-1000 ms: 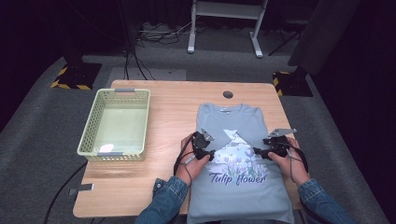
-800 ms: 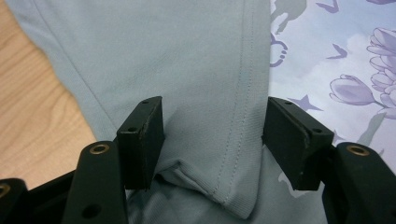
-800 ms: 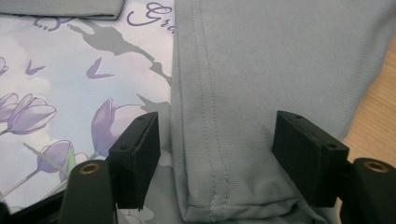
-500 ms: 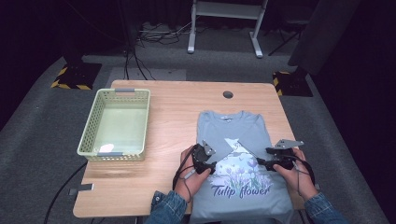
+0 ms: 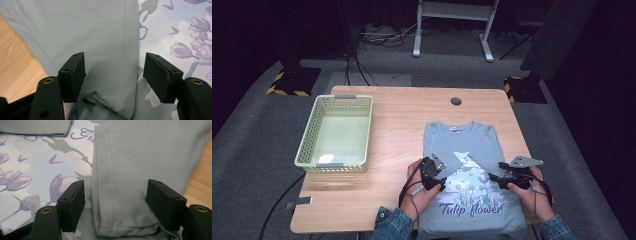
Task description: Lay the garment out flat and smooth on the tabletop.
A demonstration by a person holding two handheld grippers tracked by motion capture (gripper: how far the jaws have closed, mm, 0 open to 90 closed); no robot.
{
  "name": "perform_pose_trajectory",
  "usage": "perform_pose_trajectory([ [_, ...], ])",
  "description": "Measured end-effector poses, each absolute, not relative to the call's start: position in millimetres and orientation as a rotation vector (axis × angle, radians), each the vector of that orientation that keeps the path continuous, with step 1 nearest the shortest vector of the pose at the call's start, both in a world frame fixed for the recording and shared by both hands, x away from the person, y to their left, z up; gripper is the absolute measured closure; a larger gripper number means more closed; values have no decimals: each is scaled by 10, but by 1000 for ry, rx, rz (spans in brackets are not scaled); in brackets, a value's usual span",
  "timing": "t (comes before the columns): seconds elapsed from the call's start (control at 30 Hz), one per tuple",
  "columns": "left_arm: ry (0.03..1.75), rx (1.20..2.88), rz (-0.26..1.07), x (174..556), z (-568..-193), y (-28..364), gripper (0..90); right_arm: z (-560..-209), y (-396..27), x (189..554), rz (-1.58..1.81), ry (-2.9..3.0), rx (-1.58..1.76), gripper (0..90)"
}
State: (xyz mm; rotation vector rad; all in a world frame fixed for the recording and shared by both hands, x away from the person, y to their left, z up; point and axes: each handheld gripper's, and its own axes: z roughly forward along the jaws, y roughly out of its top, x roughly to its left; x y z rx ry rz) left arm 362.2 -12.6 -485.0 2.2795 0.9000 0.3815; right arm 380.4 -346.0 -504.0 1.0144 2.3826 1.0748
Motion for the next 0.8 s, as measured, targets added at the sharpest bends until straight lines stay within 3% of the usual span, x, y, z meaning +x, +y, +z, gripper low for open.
perform_pose_trajectory([
  [0.8, 825, 2246, 404, 3778, -4608, -330, 313, -5042, -3462, 3801, 1081, 2384, 1010, 318],
])
